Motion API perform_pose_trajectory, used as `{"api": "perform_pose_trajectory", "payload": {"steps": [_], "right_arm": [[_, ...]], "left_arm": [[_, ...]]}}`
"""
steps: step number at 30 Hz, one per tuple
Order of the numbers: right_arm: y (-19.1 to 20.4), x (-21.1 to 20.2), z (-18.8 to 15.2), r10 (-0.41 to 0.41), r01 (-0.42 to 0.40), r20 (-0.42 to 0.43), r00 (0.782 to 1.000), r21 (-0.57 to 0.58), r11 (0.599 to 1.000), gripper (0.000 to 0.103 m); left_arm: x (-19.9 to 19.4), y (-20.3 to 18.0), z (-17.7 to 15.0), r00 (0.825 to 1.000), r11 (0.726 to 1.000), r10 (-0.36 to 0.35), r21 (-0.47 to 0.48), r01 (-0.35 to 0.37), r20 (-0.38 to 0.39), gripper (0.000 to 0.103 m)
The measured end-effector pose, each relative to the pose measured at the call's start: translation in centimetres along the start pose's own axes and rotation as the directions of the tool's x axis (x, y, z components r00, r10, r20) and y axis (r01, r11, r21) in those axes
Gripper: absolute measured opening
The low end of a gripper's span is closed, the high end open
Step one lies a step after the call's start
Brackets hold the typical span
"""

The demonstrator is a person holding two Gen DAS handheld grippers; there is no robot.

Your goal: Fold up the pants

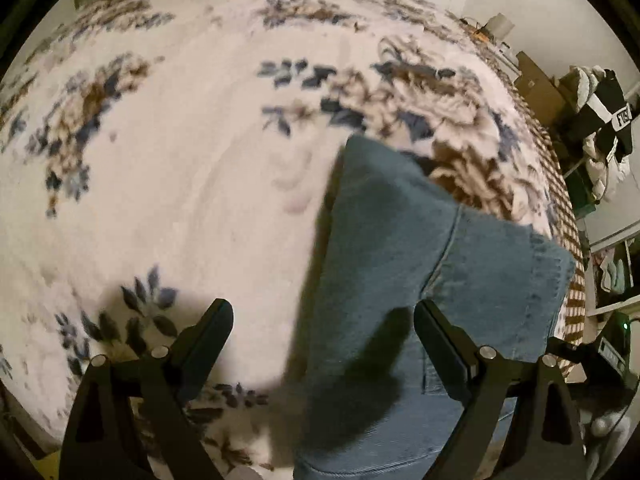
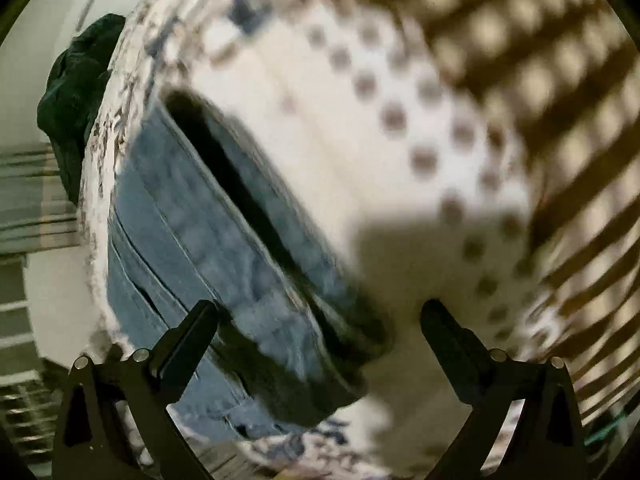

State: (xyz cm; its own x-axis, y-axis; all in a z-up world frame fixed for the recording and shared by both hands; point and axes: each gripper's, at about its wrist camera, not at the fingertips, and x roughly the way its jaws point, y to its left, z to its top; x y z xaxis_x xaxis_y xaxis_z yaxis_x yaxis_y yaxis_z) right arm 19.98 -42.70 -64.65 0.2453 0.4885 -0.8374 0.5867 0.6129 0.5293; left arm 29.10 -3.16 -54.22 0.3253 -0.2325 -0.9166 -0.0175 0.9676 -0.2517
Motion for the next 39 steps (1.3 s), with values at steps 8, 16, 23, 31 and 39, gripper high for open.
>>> {"api": "perform_pose_trajectory", "payload": {"steps": [8, 16, 23, 31, 39], "right_arm": [[1.9, -4.6, -4.4, 0.014, -0.001, 0.170, 0.985, -0.076, 0.997, 0.023], [-0.1, -4.3, -3.7, -0.187, 0.195, 0.126, 0.974, -0.054, 0.979, 0.027], [2.0, -3.6, -1.8, -0.288, 0.304, 0.123, 0.950, -0.144, 0.942, 0.051], [-2.6, -6.5, -0.3, -0.189, 0.196, 0.119, 0.975, -0.054, 0.979, 0.073], [-7.8, -7.4, -4.6, 0.119, -0.130, 0.103, 0.988, 0.111, 0.985, 0.094]], "left_arm": [[0.4, -0.8, -0.2, 0.999, 0.999, -0.045, 0.007, 0.045, -0.020, 0.092], [1.4, -3.1, 4.4, 0.995, 0.994, -0.097, 0.050, 0.097, -0.007, 0.092], [6.2, -2.9, 9.0, 0.979, 0.980, -0.197, -0.009, 0.197, -0.061, 0.050], [7.7, 0.1, 9.4, 0.943, 0.939, -0.326, -0.139, 0.314, -0.066, 0.026], [1.8, 1.3, 5.7, 0.942, 0.932, -0.337, -0.140, 0.335, 0.009, 0.089]]}}
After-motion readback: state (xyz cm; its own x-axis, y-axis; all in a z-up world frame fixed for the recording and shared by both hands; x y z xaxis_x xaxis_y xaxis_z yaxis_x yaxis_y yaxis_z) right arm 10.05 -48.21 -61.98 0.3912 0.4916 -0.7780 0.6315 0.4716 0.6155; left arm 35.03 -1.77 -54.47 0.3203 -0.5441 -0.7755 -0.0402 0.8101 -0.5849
